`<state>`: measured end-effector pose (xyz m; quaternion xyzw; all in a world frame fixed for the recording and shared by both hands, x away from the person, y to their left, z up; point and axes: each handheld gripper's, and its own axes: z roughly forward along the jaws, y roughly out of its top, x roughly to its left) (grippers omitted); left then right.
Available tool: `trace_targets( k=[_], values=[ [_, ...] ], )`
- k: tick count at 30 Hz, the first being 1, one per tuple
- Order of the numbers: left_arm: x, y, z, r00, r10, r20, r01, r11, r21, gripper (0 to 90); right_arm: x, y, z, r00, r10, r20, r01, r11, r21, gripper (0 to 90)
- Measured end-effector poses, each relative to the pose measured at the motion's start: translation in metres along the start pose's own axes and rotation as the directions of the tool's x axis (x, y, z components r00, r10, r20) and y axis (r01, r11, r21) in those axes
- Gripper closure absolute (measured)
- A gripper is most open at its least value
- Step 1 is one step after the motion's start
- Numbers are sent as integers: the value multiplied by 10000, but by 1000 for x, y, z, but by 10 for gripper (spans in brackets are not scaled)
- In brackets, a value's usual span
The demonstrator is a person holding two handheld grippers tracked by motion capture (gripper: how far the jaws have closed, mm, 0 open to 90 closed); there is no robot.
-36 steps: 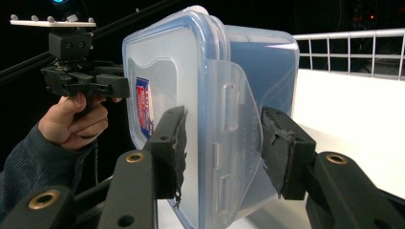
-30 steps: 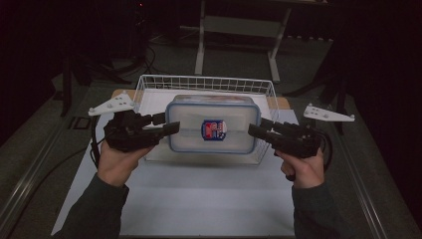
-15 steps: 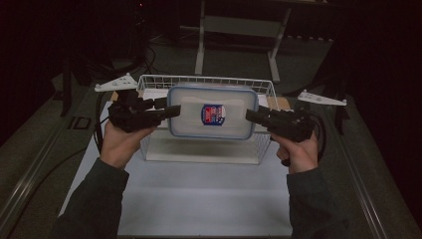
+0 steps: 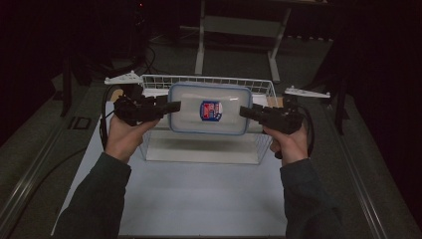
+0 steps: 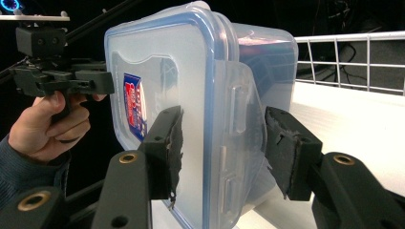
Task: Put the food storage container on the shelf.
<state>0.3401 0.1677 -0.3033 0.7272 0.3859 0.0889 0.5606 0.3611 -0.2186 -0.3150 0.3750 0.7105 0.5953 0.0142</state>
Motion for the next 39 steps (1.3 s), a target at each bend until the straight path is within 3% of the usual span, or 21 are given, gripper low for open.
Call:
trace_targets(
  k=[8,17,25,26,27,29,30,31,32,33,39],
  values=[
    [7,-1,5,9987,-518,-8,518,9986,46,512,-7,0,7,9998,171,95,-172,9998,110,485],
    [13,0,10,9925,-1226,17,1226,9923,-149,509,-13,5,10,9980,627,65,-628,9980,120,481],
    [14,0,13,9912,-1300,-266,1289,9909,-395,500,-18,8,16,9957,871,309,-868,9962,-105,470],
    [13,1,14,9915,-1222,-445,1205,9919,-396,500,-18,8,16,9957,871,309,-868,9962,-105,470],
    [11,1,17,9910,-994,-898,983,9950,-169,519,-17,8,17,9956,788,517,-783,9969,-106,454],
    [10,0,22,9876,-835,-1330,850,9964,49,519,-16,8,20,9942,611,882,-615,9981,14,416],
    [10,0,22,9876,-835,-1330,850,9964,49,525,-16,8,20,9942,611,882,-615,9981,14,416],
    [11,-3,25,9866,-805,-1422,823,9966,63,494,-15,8,21,9897,294,1404,-305,9995,57,470],
    [13,-3,24,9873,-966,-1263,934,9952,-305,497,-15,8,21,9881,191,1528,-207,9997,90,480],
    [14,-3,25,9860,-1049,-1293,1031,9945,-207,515,-15,9,24,9839,24,1788,-60,9998,199,452],
    [11,-4,26,9886,-721,-1324,709,9974,-137,492,-14,13,28,9786,-159,2050,117,9997,218,462]
  ],
)
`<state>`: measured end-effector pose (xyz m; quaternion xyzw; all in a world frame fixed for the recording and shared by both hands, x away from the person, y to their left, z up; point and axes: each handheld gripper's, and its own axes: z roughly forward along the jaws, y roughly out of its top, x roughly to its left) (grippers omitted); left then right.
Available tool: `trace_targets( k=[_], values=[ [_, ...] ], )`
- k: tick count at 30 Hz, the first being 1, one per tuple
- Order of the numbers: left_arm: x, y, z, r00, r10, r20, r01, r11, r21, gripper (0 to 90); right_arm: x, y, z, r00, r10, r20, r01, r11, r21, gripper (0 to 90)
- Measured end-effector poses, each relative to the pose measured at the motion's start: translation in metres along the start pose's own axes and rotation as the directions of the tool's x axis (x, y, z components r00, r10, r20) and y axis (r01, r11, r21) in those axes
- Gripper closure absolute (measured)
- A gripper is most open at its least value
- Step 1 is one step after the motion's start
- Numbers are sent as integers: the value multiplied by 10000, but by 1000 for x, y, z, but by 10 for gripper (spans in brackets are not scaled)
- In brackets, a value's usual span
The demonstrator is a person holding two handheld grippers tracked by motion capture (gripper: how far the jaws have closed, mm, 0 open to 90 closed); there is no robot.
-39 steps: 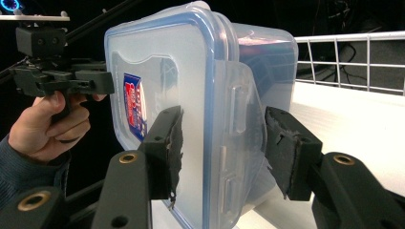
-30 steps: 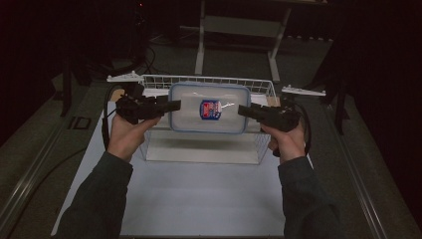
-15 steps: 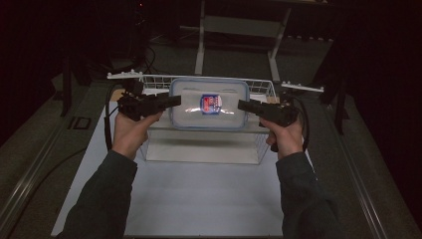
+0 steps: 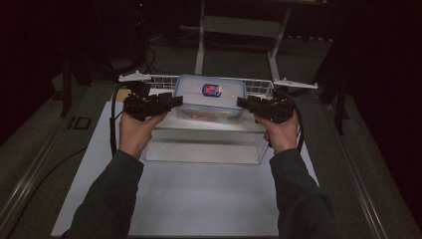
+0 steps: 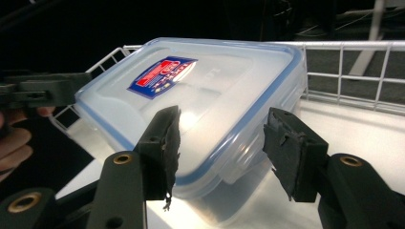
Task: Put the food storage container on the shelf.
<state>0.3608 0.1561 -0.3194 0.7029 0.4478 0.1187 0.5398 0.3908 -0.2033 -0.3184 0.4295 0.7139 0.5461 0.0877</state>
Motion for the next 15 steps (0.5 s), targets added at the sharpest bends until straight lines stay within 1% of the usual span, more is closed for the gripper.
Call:
trace_targets(
  k=[1,4,8,9,10,12,15],
  values=[
    [0,0,-1,9999,131,-52,-131,9999,10,492,2,1,0,9996,-276,109,275,9996,24,463],
    [-3,-1,-3,9988,425,-227,-427,9991,-49,483,6,0,-3,9964,-774,335,773,9970,34,452],
    [-6,-1,-9,9970,694,-351,-702,9973,-231,471,12,0,-10,9866,-1507,627,1506,9886,62,444],
    [-7,0,-11,9968,717,-340,-727,9969,-288,471,13,0,-12,9846,-1631,629,1633,9866,26,443],
    [-7,0,-11,9968,717,-340,-727,9969,-288,468,13,0,-12,9846,-1631,629,1633,9866,26,443],
    [-7,0,-14,9967,732,-340,-744,9966,-368,467,16,0,-16,9794,-1910,656,1914,9815,6,442],
    [-9,0,-19,9958,846,-339,-861,9953,-447,463,17,0,-20,9749,-2109,708,2113,9774,10,442]
  ],
)
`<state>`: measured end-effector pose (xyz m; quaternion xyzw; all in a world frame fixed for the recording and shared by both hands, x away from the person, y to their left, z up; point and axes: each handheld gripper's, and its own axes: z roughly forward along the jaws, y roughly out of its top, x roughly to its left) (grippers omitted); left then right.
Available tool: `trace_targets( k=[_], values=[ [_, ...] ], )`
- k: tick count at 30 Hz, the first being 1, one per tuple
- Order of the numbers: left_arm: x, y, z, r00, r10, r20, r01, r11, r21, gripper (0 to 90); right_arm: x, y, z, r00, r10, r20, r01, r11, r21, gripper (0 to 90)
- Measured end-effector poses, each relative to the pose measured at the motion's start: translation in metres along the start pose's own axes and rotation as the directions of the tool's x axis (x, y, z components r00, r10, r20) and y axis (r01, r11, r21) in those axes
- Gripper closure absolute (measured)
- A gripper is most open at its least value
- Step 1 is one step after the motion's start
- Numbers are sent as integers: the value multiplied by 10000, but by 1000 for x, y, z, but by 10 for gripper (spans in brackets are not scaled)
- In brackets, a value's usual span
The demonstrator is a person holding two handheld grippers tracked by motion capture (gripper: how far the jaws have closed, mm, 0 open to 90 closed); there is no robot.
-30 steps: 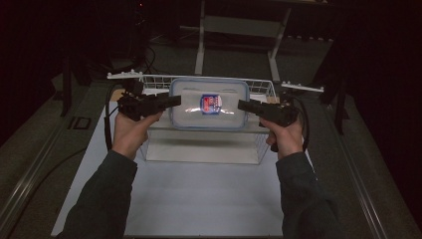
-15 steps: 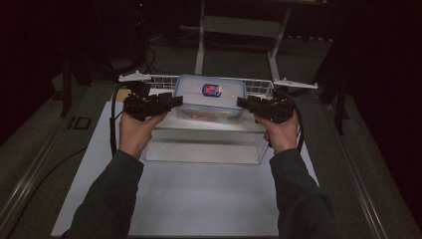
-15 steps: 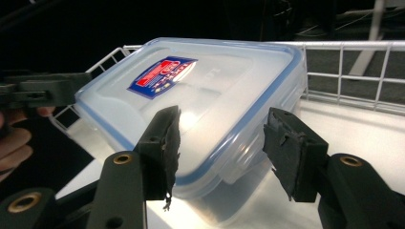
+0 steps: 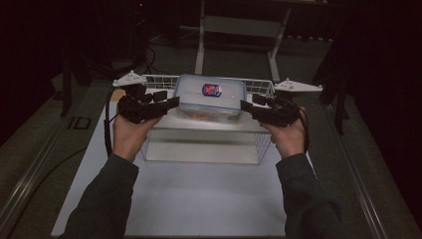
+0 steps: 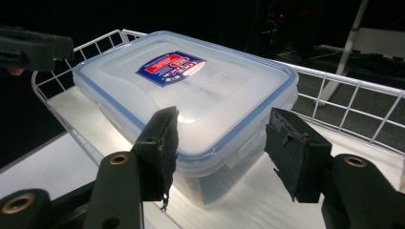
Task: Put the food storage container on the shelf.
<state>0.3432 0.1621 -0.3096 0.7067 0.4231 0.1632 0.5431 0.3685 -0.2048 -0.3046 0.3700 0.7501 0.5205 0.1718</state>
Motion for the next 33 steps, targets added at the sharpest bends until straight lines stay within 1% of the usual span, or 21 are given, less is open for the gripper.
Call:
trace_targets(
  k=[4,5,7,8,9,10,11,13,16,19,21,23,24,26,27,28,29,30,31,33],
  values=[
    [-4,0,-8,9996,295,-5,-295,9995,-109,462,4,-1,-7,9990,-429,100,429,9991,1,442],
    [-5,-1,-10,9992,411,-13,-411,9991,-107,462,5,-1,-8,9985,-534,96,534,9986,-16,442],
    [-9,-2,-14,9968,792,-72,-793,9968,-131,462,8,-1,-12,9973,-731,116,732,9973,-38,442],
    [-12,-3,-17,9941,1081,-115,-1083,9940,-119,462,10,-1,-14,9964,-839,76,839,9964,-71,442],
    [-13,-5,-18,9922,1236,-156,-1238,9922,-137,461,12,-2,-16,9947,-1028,8,1028,9946,-110,442],
    [-16,-8,-21,9885,1500,-163,-1503,9886,-134,461,13,-3,-18,9934,-1144,15,1145,9933,-146,442],
    [-17,-9,-22,9872,1590,-153,-1592,9872,-132,457,17,-5,-21,9914,-1306,10,1306,9913,-147,442],
    [-21,-14,-26,9810,1924,-246,-1927,9812,-95,455,20,-8,-25,9886,-1506,-56,1505,9885,-176,442],
    [-25,-22,-31,9744,2222,-343,-2225,9749,-51,448,23,-14,-31,9853,-1703,-134,1699,9851,-260,442],
    [-27,-34,-36,9687,2468,-273,-2470,9690,-26,442,25,-23,-36,9818,-1892,-143,1888,9816,-278,440],
    [-26,-41,-40,9664,2549,-327,-2552,9669,-42,440,26,-31,-41,9819,-1890,-155,1884,9816,-323,439],
    [-25,-48,-45,9666,2540,-351,-2546,9670,-124,439,26,-38,-45,9819,-1891,-139,1884,9812,-409,437],
    [-24,-54,-49,9670,2513,-418,-2522,9675,-178,437,26,-41,-47,9824,-1863,-130,1856,9817,-430,435],
    [-21,-64,-55,9677,2472,-498,-2487,9682,-263,430,24,-53,-53,9819,-1892,86,1894,9809,-443,424],
    [-21,-64,-55,9677,2472,-498,-2487,9682,-263,429,24,-58,-54,9812,-1921,175,1926,9805,-394,425],
    [-18,-73,-60,9682,2429,-600,-2451,9689,-339,428,23,-63,-55,9798,-1983,248,1990,9794,-337,424],
    [-18,-73,-60,9682,2429,-600,-2451,9689,-339,426,23,-67,-56,9790,-2017,304,2025,9790,-252,422],
    [-15,-82,-64,9690,2380,-661,-2406,9700,-347,425,22,-72,-57,9778,-2059,376,2067,9782,-179,419],
    [-13,-87,-67,9687,2377,-709,-2406,9700,-355,424,22,-76,-57,9769,-2096,414,2103,9776,-131,417],
    [-10,-96,-71,9702,2295,-771,-2328,9718,-366,420,21,-85,-59,9765,-2103,468,2107,9775,-43,415]
  ],
)
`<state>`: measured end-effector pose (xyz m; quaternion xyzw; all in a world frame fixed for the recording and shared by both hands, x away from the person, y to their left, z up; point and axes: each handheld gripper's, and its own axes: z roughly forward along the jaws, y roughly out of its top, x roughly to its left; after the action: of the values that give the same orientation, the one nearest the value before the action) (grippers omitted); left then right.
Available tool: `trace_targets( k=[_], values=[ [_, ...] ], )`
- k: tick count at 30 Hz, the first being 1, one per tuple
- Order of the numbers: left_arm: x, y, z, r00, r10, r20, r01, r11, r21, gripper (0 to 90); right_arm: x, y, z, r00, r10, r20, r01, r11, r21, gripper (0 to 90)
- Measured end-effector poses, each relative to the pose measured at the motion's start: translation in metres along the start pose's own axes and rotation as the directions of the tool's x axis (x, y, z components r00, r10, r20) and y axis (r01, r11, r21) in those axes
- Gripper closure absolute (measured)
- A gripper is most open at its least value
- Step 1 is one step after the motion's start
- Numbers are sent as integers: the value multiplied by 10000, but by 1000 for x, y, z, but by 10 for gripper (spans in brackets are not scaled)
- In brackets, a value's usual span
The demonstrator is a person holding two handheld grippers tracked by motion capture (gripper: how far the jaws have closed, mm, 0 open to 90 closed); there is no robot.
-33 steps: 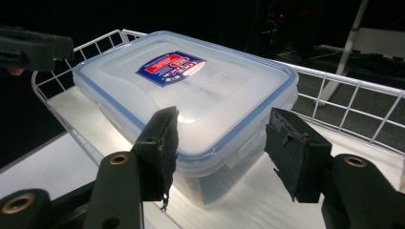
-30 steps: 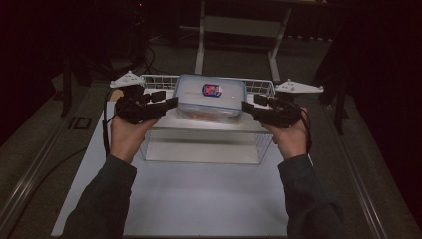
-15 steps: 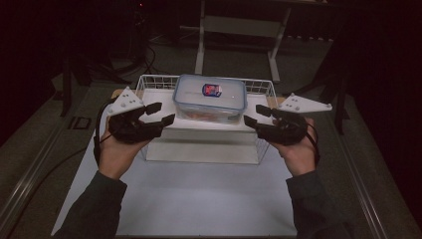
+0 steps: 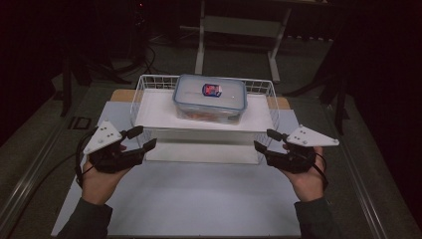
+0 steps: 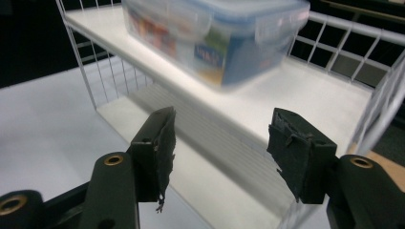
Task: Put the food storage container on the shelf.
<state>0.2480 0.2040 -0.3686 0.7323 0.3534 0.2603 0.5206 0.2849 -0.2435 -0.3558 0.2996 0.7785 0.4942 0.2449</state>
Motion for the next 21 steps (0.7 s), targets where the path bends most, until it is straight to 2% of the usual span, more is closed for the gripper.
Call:
trace_targets(
  k=[2,5,6,7,9,10,13,14,17,21],
  values=[
    [1,-5,-3,10000,3,-33,-4,10000,-5,414,0,-4,-1,10000,32,11,-32,10000,8,413],
    [3,-26,-12,9995,-297,-146,295,9995,-77,411,2,-21,-6,9998,180,53,-180,9998,-4,410],
    [3,-26,-12,9995,-297,-146,295,9995,-77,409,2,-21,-6,9998,180,53,-180,9998,-4,410],
    [4,-37,-15,9988,-418,-255,418,9991,-22,409,3,-30,-10,9993,364,57,-364,9993,-38,408],
    [6,-47,-18,9980,-581,-265,583,9983,74,409,4,-40,-13,9984,563,74,-562,9984,-94,407],
    [6,-47,-18,9980,-581,-265,583,9983,74,408,5,-45,-15,9978,650,88,-649,9978,-92,407],
    [8,-65,-23,9963,-789,-350,798,9964,268,404,6,-60,-20,9967,796,134,-796,9968,0,401],
    [8,-65,-23,9963,-789,-350,798,9964,268,404,6,-60,-20,9967,796,134,-796,9968,0,401],
    [10,-80,-29,9935,-1005,-534,1025,9941,350,403,6,-79,-29,9923,1220,225,-1221,9925,0,398],
    [11,-90,-35,9917,-1117,-643,1141,9928,357,397,5,-95,-39,9881,1499,350,-1498,9887,-66,393]
  ],
)
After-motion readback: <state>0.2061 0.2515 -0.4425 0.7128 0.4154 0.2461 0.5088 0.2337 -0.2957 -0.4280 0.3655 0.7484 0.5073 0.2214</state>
